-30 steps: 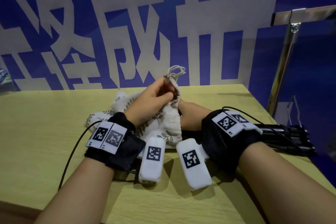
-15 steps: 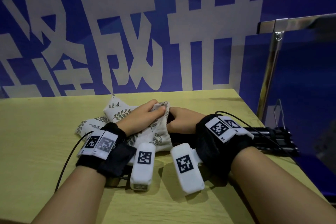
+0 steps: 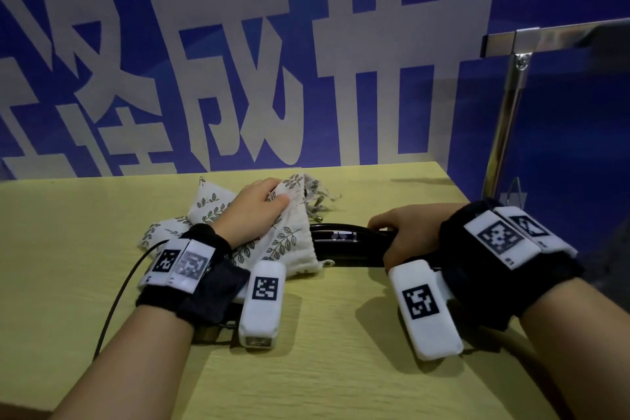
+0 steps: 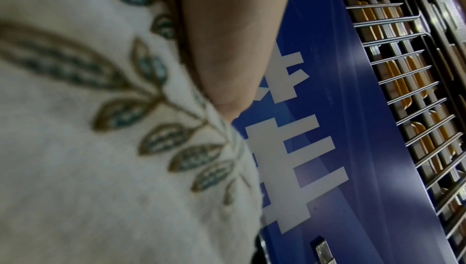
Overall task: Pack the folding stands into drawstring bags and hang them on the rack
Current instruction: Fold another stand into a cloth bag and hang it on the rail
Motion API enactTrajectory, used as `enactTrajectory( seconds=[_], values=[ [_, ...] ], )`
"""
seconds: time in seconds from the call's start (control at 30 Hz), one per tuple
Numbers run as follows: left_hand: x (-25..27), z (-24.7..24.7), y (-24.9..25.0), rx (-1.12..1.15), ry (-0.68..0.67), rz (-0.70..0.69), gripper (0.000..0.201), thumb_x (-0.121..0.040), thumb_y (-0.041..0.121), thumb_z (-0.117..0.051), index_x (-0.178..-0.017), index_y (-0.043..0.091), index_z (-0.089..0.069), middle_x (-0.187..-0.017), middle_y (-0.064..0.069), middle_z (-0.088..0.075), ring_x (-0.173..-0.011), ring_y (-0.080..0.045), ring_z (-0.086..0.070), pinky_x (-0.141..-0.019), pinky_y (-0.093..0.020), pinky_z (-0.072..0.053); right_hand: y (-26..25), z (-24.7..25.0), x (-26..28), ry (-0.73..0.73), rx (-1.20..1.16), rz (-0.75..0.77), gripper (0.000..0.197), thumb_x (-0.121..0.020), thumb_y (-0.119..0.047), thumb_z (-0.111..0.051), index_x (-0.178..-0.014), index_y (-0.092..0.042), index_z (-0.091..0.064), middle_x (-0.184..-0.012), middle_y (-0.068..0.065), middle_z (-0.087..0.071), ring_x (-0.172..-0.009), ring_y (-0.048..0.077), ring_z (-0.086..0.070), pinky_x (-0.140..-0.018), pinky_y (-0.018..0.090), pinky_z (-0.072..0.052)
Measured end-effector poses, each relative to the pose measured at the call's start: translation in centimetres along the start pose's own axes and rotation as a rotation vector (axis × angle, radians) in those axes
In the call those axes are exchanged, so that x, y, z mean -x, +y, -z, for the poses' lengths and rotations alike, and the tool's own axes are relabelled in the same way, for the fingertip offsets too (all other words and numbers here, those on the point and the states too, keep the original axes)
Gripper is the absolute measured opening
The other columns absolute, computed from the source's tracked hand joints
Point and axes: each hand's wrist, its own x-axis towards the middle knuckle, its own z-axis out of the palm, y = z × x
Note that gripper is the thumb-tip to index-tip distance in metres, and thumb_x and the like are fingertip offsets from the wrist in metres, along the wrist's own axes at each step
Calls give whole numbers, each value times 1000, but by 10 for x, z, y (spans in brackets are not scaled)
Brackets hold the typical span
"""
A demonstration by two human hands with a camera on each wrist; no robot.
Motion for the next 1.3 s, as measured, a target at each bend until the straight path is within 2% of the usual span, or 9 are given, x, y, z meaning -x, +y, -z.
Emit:
enactTrajectory(
  seconds=[0.17,0.43,0.5,0.6,0.8,0.87,1.0,1.1,1.3],
  values=[
    [7,12,13,2,67,-23,51,-96,42,-41,-144,26,-31,-145,-3,-35,-135,-23,-32,-109,-46,-31,-3,-4,2,3,29,83,42,-84,-13,-59,-124,-22,-51,-101,-1,-55,-92,16,-50,-79,27,-39],
    [5,15,13,-164,31,266,89,-63,80,-56,-116,9,-44,-102,-5,-59,-89,-24,-60,-79,-37,-51,-2,-1,-2,92,-7,153,58,-82,-9,-63,-133,-32,-46,-113,-5,-58,-98,15,-53,-84,30,-46],
    [4,16,9,-189,-2,281,62,-64,67,-64,-84,9,-56,-73,-4,-60,-66,-20,-58,-62,-29,-48,-4,0,-3,120,-9,175,61,-82,-8,-62,-134,-35,-45,-110,-8,-58,-99,15,-54,-89,32,-47],
    [5,17,3,-315,52,295,40,-85,26,-60,-55,12,-37,-53,-3,-38,-51,-19,-38,-50,-27,-28,-6,-1,-3,159,12,191,64,-81,-8,-62,-134,-39,-45,-113,-8,-60,-104,16,-56,-94,38,-49],
    [6,23,9,-178,254,195,33,-98,16,-35,-68,3,-42,-71,-24,-47,-65,-31,-41,-53,-35,-27,-9,1,-1,328,111,269,66,-84,-10,-57,-133,-51,-40,-117,-16,-56,-106,15,-53,-87,36,-50],
    [10,23,19,-52,310,112,25,-98,16,-35,-79,4,-43,-71,-9,-44,-70,-24,-38,-52,-31,-25,-13,2,2,354,162,307,69,-85,-11,-56,-132,-56,-36,-114,-16,-57,-102,15,-53,-83,34,-51],
    [22,19,41,297,124,10,16,-97,25,-43,-100,12,-52,-83,2,-50,-69,-11,-46,-56,-15,-41,-19,7,4,449,268,360,69,-87,-13,-56,-134,-58,-31,-100,-19,-52,-96,12,-52,-74,29,-46],
    [30,16,56,372,-40,-128,15,-98,19,-39,-92,24,-52,-88,4,-53,-75,-7,-49,-69,-23,-41,-18,6,2,493,287,347,64,-88,-15,-56,-133,-56,-34,-99,-15,-55,-92,12,-52,-73,29,-44],
    [28,8,62,334,-57,-243,10,-97,21,-44,-90,26,-49,-81,11,-51,-63,11,-48,-61,-8,-41,-14,2,3,412,154,305,41,-84,-36,-59,-123,-42,-51,-103,-11,-62,-93,15,-55,-78,37,-50]
  ],
)
